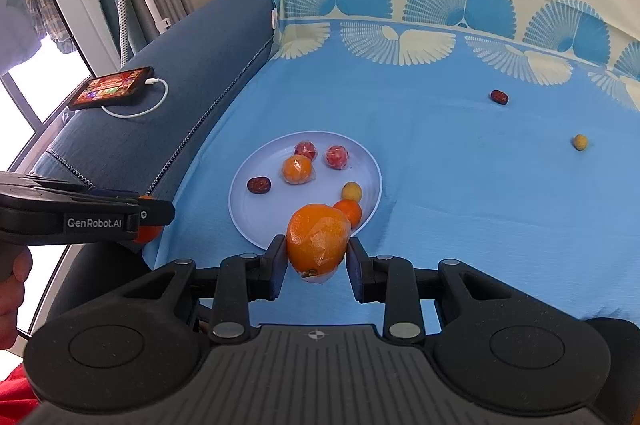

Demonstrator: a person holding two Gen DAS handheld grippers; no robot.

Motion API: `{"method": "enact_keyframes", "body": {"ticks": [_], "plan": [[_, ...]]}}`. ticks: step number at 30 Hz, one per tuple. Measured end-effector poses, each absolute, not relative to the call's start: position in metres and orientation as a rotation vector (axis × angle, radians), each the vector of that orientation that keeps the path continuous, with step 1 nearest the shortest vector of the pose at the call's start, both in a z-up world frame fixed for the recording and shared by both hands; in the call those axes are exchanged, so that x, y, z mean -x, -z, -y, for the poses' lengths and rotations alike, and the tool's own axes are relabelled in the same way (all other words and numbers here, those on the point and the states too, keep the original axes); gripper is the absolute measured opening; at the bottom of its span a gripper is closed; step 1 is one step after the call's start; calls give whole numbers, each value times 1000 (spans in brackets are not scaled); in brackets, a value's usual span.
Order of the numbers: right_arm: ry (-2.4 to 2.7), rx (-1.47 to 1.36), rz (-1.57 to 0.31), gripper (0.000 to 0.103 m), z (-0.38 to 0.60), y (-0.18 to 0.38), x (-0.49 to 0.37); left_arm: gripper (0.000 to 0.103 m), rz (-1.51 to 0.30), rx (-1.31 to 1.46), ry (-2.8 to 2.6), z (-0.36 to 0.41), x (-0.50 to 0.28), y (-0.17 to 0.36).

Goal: Organize fruits
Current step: 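Carry the tangerine and wrapped orange over the white plate and release both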

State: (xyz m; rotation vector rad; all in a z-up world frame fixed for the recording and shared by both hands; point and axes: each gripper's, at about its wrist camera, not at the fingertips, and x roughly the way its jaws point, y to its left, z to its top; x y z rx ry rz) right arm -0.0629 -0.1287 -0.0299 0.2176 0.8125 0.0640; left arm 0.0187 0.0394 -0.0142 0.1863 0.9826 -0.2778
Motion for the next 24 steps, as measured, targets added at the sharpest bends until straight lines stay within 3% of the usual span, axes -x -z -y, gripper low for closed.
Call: {"method": "enact_keyframes", "body": {"ticks": [24], "plan": [[-102, -166, -911, 34, 124, 71, -20, 38, -1089, -220, 284, -8, -114, 70]]}}
